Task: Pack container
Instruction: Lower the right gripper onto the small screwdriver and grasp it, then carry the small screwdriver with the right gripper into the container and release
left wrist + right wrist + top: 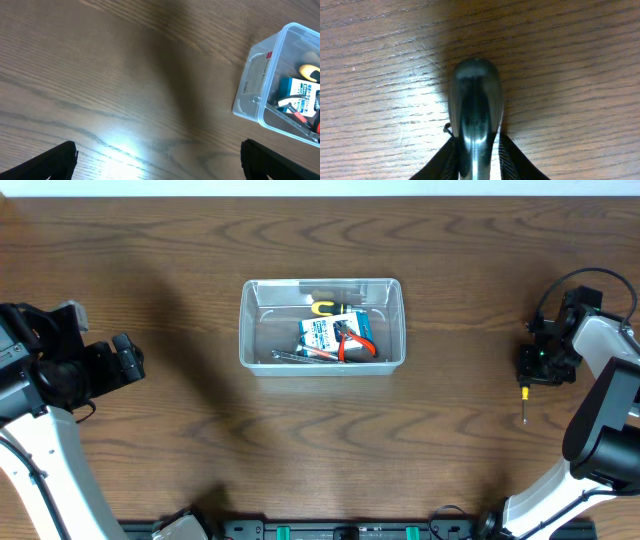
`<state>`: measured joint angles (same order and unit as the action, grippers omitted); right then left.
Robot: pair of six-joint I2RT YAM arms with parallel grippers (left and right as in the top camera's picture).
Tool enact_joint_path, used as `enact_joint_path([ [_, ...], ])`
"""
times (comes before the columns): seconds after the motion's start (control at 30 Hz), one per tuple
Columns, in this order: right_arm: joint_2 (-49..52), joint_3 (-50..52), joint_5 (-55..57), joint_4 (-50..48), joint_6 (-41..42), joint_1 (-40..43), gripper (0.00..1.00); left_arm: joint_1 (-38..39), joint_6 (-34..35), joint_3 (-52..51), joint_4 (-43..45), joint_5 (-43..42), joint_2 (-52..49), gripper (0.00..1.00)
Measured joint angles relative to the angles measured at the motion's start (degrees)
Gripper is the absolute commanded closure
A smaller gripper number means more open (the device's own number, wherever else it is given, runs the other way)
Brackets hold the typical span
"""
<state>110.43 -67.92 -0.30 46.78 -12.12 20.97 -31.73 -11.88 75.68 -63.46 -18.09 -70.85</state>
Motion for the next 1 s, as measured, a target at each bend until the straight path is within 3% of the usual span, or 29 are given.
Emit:
enact_joint_path([
  [0.33, 0.0, -0.2, -1.0, -0.1, 0.3, 0.0, 0.99, 0.0, 0.0, 0.0, 0.0, 0.0, 0.0, 0.02],
  [0.67, 0.3, -1.2, -1.2, 1.9, 1.1, -1.9, 0.99, 0.7, -0.1, 0.0, 0.0, 0.0, -0.2, 0.02],
  [1.0, -2.6, -18.1, -2.2, 12.8, -2.0, -17.7, 0.99, 2.9, -0.3, 0.0, -0.2, 0.0, -1.5, 0.02],
])
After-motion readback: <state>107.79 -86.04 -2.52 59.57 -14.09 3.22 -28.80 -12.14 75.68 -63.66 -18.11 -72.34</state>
